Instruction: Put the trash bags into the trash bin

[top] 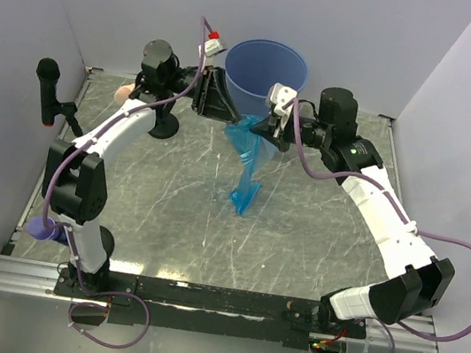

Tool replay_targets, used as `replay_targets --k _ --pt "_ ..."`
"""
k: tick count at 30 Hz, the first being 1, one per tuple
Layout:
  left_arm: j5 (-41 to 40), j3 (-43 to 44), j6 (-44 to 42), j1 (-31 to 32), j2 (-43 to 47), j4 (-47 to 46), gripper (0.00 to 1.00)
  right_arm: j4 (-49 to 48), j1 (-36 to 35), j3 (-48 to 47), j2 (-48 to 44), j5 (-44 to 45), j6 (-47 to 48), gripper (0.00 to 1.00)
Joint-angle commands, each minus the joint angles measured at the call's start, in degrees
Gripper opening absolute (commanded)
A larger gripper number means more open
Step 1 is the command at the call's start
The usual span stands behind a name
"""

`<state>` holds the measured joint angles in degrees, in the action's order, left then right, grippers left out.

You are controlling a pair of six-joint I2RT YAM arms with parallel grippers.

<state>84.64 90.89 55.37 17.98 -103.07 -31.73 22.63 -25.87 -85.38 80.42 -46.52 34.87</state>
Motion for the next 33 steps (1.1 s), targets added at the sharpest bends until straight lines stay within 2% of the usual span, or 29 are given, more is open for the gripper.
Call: replay_targets --k 1,3,11,14,17,20,25,28,29,30,31,32,33 --pt "1.3 3.7 0.1 0.7 -0.5 -1.8 0.35 -0.5 -0.8 -2.1 -0.4 -0.7 1.5 0.00" --pt "1.6 3.4 -0.2 1.1 -0.6 -1.8 0.24 -0.6 -0.9 -2.2 -0.2 -0.5 1.3 0.00" --pt "3.6 1.9 2.0 1.7 -0.7 -6.3 0.01 -2.9 -1.0 -3.6 1.5 0.2 -2.6 0.06" --pt "3.9 1.2 3.9 1.7 -0.8 -9.4 0.01 -4.4 -1.1 -4.3 2.5 2.0 -5.4 0.18" --pt "3.6 0.3 5.6 1.7 -0.4 -12.7 0.01 -5.1 -1.0 -4.9 3.3 5.2 -8.4 0.45" --pt "3.0 -0.6 6.6 1.5 -0.3 -15.0 0.01 -3.7 -1.1 -5.5 2.1 7.2 -8.7 0.58" --pt "2.2 -2.7 8.6 0.8 -1.1 -19.0 0.01 -0.8 -1.1 -2.9 -1.6 7.8 -6.9 0.59" --pt "0.2 -7.7 7.5 -1.9 -0.5 -18.4 0.01 1.4 -1.0 1.9 -3.4 8.3 -4.4 0.50" --pt "-2.8 -10.1 5.6 -3.3 0.5 -17.2 0.06 1.6 -1.0 4.8 -4.2 8.8 -3.9 0.49" --pt "-6.4 -12.1 0.6 -5.0 1.8 -11.1 0.10 2.3 -1.0 7.1 -5.0 8.8 -3.2 0.47" --pt "-9.9 -12.2 -7.6 -6.0 3.6 -0.5 0.14 3.1 -0.9 9.7 -5.8 8.7 -2.7 0.45" --pt "-15.4 -10.2 -21.8 -6.2 5.1 21.3 0.19 3.6 -0.8 11.9 -6.3 9.0 -2.6 0.42" --pt "-20.8 -7.8 -34.9 -5.1 6.3 36.6 0.22 4.5 -0.7 14.1 -6.9 8.7 -3.0 0.39"
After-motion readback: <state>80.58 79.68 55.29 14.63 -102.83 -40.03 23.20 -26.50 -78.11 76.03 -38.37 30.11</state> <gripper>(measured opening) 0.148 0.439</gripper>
